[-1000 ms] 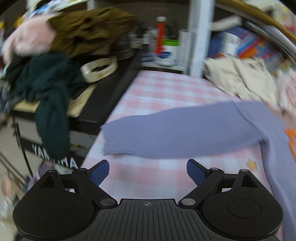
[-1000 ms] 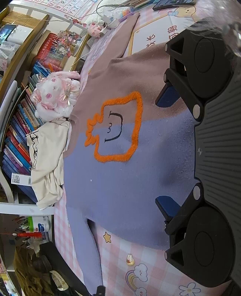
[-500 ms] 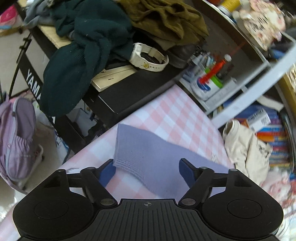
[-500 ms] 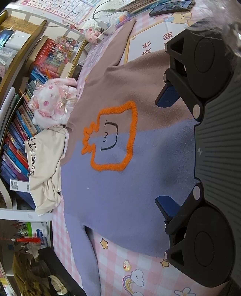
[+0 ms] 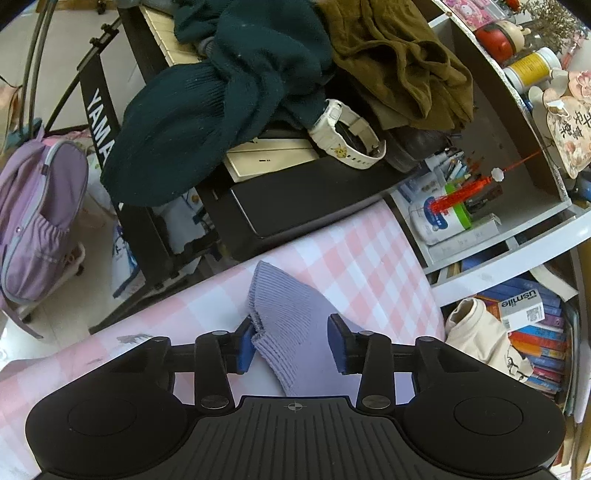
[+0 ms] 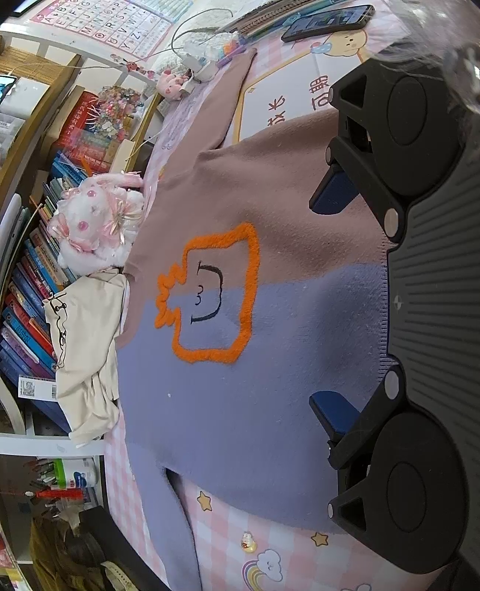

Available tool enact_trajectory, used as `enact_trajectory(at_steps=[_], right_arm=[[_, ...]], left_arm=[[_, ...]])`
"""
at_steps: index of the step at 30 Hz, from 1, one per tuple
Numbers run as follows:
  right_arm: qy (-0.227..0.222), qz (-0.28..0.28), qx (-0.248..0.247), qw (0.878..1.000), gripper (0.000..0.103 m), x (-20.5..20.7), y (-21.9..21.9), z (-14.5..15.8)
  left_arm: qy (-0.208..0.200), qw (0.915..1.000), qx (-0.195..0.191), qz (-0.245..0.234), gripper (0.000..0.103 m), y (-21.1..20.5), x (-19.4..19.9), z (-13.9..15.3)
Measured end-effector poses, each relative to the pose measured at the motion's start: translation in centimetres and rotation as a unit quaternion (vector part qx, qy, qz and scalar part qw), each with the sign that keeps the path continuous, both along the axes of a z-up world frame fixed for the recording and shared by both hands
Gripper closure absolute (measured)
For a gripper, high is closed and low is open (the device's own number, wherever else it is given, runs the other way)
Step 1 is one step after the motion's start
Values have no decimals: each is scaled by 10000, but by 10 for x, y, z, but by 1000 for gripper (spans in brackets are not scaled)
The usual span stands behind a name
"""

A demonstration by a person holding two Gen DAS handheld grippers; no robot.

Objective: Fold clothes
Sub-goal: 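Grasp the lavender sleeve cuff with the left tool, then fold the lavender sleeve across the sweater body with the left tool and release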

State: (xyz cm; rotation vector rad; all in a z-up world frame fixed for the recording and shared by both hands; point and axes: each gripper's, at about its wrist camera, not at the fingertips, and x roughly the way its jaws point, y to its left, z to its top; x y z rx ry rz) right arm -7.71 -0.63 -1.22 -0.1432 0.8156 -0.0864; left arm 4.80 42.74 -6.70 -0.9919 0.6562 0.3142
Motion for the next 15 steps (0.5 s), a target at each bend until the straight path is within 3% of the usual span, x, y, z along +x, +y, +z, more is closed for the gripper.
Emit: enact_trajectory(at_steps=[1, 2, 4, 9, 15], right_arm=[[6, 7, 12, 10000, 0, 0, -2, 0], [11, 15, 24, 10000, 0, 0, -4, -1], [7, 24, 47, 10000, 0, 0, -9, -1], [-45, 36, 120, 9999, 0, 4, -27, -1], [-84, 314, 200, 9993, 0, 14, -57, 0]], left_arm=[[24, 10000, 13, 5, 77, 0, 1, -1], [62, 10000, -11, 3, 89, 0, 2, -2], [138, 9998, -102, -31, 99, 1, 4, -6], [-9, 9998, 94, -148, 100, -14, 8, 8], [-518, 9943, 553, -752, 100, -82, 19, 41]])
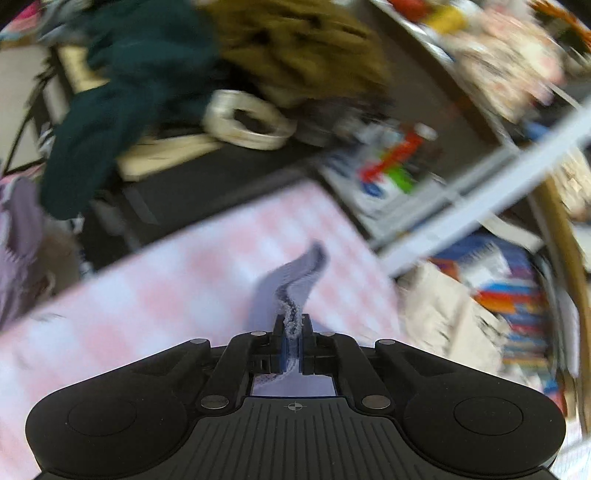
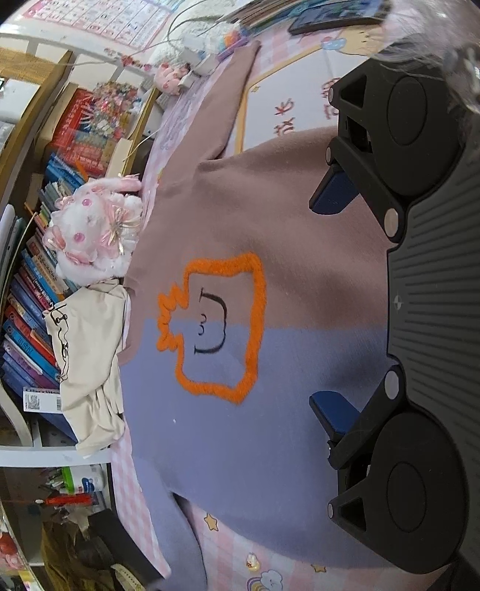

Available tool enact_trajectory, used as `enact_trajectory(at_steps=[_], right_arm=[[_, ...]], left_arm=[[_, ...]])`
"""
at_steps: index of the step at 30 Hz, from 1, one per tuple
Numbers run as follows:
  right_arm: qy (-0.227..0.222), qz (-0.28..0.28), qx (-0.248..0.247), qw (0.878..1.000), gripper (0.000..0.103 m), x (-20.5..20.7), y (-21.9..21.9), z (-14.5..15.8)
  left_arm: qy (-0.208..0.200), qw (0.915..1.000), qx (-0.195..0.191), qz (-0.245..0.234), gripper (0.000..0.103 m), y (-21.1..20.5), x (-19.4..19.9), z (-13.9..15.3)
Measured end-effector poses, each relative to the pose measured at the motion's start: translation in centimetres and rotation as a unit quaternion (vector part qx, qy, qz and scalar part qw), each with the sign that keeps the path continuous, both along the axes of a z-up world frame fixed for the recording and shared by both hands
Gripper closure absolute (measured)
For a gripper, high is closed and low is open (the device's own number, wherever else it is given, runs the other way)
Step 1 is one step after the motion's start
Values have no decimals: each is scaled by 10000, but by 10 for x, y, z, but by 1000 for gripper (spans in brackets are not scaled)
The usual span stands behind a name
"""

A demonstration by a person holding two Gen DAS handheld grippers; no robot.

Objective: Fold clothes
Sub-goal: 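Fold the lavender sleeve across the sweater body with the left tool and release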

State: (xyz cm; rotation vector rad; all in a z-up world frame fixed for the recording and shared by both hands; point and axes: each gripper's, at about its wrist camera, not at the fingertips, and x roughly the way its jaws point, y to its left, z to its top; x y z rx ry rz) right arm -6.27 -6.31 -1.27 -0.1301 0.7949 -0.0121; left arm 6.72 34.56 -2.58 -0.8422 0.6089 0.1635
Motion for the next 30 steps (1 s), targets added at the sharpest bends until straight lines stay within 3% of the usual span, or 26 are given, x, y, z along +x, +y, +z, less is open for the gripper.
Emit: enact_trajectory(at_steps=[8, 14, 23, 30], right_arm=[[-43, 417, 330, 9986, 0, 20, -56, 6], [1, 702, 579, 9959, 0, 31, -93, 4], [136, 939, 897, 9914, 0, 38, -139, -1], [196, 1034, 961, 9898, 0, 37, -165, -5]], left_arm=[[-520, 9939, 306, -918, 100, -120, 23, 47], [-717, 9878, 487, -1292, 100, -198, 43, 74], [-757, 9786, 863, -1708, 100, -297, 66, 87], [-500, 9750, 983, -1931, 100, -343, 86, 87]])
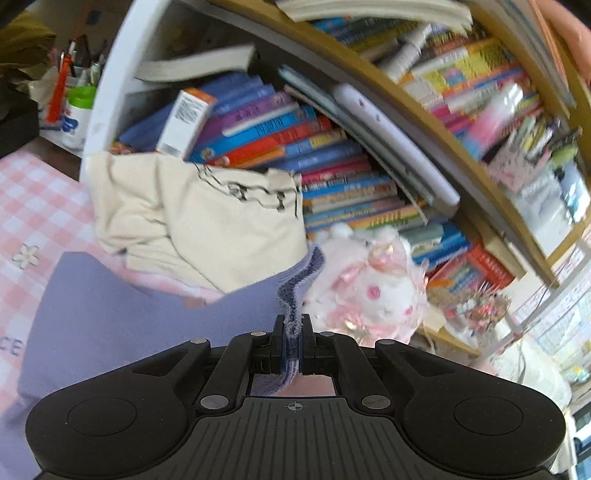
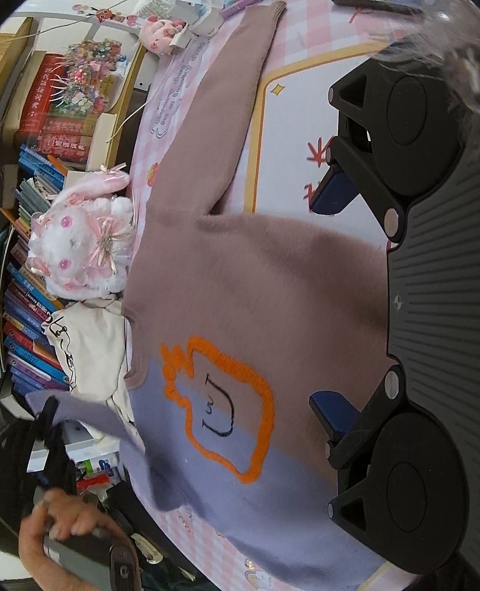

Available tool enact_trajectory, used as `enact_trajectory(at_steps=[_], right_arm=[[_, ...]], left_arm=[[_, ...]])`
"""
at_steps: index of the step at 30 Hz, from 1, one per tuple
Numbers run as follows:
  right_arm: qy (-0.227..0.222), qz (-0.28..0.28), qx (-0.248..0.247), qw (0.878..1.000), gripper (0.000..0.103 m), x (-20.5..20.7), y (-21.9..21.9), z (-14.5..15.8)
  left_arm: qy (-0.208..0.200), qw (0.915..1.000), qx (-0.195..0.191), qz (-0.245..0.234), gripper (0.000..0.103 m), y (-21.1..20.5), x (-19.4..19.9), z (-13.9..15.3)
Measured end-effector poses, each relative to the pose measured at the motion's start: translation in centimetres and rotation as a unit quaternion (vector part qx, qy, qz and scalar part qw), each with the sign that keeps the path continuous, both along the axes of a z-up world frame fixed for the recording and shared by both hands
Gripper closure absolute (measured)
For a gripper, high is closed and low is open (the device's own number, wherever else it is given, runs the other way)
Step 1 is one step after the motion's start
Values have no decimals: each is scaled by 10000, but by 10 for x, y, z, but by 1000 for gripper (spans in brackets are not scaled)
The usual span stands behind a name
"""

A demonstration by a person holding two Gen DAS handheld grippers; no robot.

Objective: Fold clothes

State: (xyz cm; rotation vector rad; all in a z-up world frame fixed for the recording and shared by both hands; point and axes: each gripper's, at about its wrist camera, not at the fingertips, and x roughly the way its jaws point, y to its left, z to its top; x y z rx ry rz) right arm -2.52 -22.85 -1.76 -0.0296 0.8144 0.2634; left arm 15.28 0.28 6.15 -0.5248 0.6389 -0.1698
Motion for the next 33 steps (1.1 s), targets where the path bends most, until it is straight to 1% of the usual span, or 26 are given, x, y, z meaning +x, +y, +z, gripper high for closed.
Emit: enact_trajectory(at_steps=[2, 7, 10, 11, 12, 13, 14, 15, 16, 18, 19, 21, 22, 24, 27, 30, 32, 33], right_arm=[[27, 7, 39, 10000, 0, 0, -6, -1], [58, -1, 121, 9999, 0, -1, -19, -2], [65, 0, 141, 9999, 0, -3, -25, -2], [63, 2, 146, 9999, 0, -3, -26, -2], [65, 8, 156, 9999, 0, -4, -27, -1], [68, 15, 167, 9998, 0, -4, -28, -1], [72, 30, 183, 9998, 0, -4, -29, -1], [83, 58, 205, 9997, 0, -4, -29, -2], [99, 95, 225, 9997, 0, -4, -29, -2], [134, 190, 249, 9994, 0, -4, -28, -4], [154, 244, 257, 9993, 0, -5, -26, -5], [188, 342, 271, 9989, 0, -6, -22, -7], [199, 376, 282, 9987, 0, -7, -21, -8], [216, 416, 301, 9984, 1, -8, -17, -10], [249, 376, 306, 9985, 3, -10, -13, -11], [250, 219, 314, 9990, 4, -12, -12, -10], [255, 96, 329, 9991, 10, -13, -12, -10], [279, 10, 306, 9991, 12, -14, -12, -10]], left_arm=[[140, 9999, 89, -2, 100, -9, 4, -4], [255, 9996, 116, 92, 99, -23, 8, -15], [417, 9989, 216, 48, 96, -31, 12, -17], [480, 9986, 214, 47, 90, -32, 12, -17], [494, 9987, 148, 55, 75, -32, 11, -16], [412, 9991, 37, 112, 64, -29, 6, -14], [329, 9993, -74, 170, 46, -25, 0, -12], [247, 9993, -184, 227, 39, -22, -5, -10], [165, 9992, -248, 271, 38, -18, -10, -8], [-3, 9995, -130, 292, 36, -6, -25, -1], [-62, 9995, -22, 312, 36, 0, -33, 1], [-51, 9980, 474, 405, 36, 13, -54, 0], [-24, 9958, 777, 481, 36, 21, -68, -3], [70, 9899, 1263, 641, 36, 35, -92, -9], [362, 9782, 1842, 885, 36, 58, -129, -26], [686, 9665, 2247, 1035, 36, 76, -158, -43], [885, 9587, 2463, 1112, 36, 87, -173, -53], [950, 9572, 2492, 1120, 36, 92, -177, -58]])
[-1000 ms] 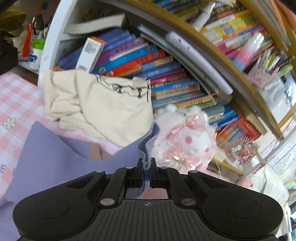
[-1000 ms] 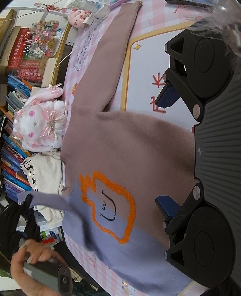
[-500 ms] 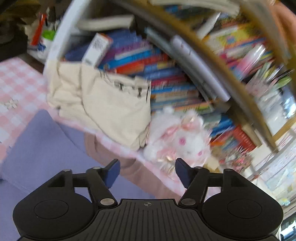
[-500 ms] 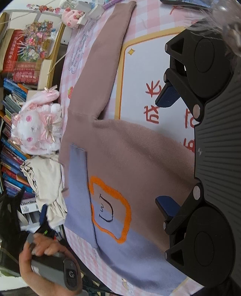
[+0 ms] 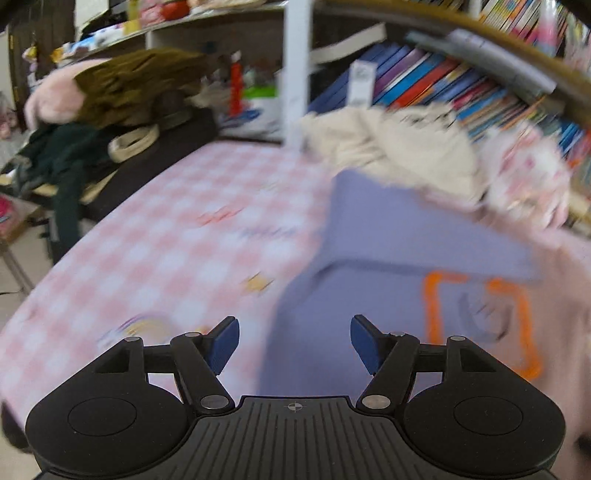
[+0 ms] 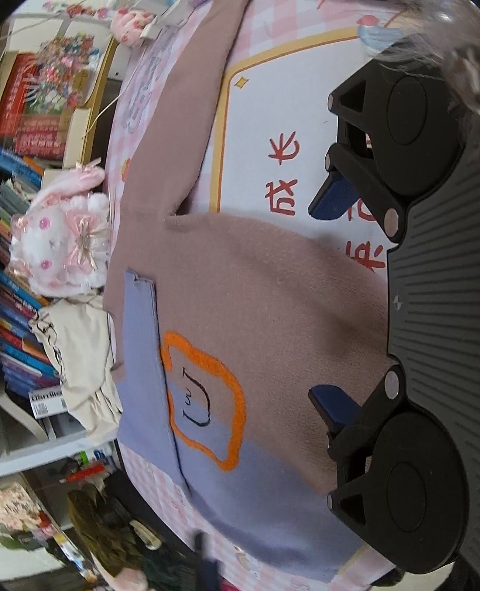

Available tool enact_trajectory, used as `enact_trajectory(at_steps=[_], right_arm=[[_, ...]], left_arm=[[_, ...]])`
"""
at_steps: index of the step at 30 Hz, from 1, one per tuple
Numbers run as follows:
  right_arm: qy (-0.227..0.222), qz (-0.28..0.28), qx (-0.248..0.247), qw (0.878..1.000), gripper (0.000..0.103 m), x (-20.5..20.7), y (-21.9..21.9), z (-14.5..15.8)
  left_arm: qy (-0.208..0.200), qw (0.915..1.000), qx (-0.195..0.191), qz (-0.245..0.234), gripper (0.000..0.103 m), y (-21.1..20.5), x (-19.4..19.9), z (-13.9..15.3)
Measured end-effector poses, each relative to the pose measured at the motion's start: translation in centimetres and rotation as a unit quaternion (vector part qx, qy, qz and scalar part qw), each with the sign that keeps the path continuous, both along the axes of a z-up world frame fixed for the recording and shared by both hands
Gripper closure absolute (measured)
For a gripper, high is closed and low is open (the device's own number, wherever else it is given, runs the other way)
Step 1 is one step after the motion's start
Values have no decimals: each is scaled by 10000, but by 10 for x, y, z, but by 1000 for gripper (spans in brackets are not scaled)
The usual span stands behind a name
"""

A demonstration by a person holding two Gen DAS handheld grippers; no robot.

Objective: Fold clothes

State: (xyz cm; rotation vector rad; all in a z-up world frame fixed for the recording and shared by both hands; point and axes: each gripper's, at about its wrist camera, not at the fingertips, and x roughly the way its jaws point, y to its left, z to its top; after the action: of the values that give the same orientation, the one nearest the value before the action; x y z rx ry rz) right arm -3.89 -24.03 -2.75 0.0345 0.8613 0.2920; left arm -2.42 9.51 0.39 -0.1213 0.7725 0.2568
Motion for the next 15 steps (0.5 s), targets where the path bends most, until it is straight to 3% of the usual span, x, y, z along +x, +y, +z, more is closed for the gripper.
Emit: enact_trajectory(at_steps=[2, 5, 9, 11, 12, 15], right_arm=[[65, -185, -67, 9998, 26, -1, 0, 0], [168, -372, -31, 9992, 38, -6, -2, 0], [266, -594, -36, 9979, 56, -13, 0, 0], [277, -715, -35, 9971, 68, -16, 1, 0], [282, -754, -30, 9968, 70, -18, 2, 0], [288, -789, -27, 9965, 82, -22, 6, 0]], left_arm=[[86, 10000, -34, -21, 37, 11, -3, -7], [213, 9995, -185, -147, 40, 22, -3, -16], [351, 9970, -588, -346, 71, 30, -3, -27], [358, 9951, -866, -304, 79, 35, -5, -31], [346, 9944, -954, -294, 88, 37, -7, -33], [313, 9926, -1122, -343, 98, 41, -9, -34]])
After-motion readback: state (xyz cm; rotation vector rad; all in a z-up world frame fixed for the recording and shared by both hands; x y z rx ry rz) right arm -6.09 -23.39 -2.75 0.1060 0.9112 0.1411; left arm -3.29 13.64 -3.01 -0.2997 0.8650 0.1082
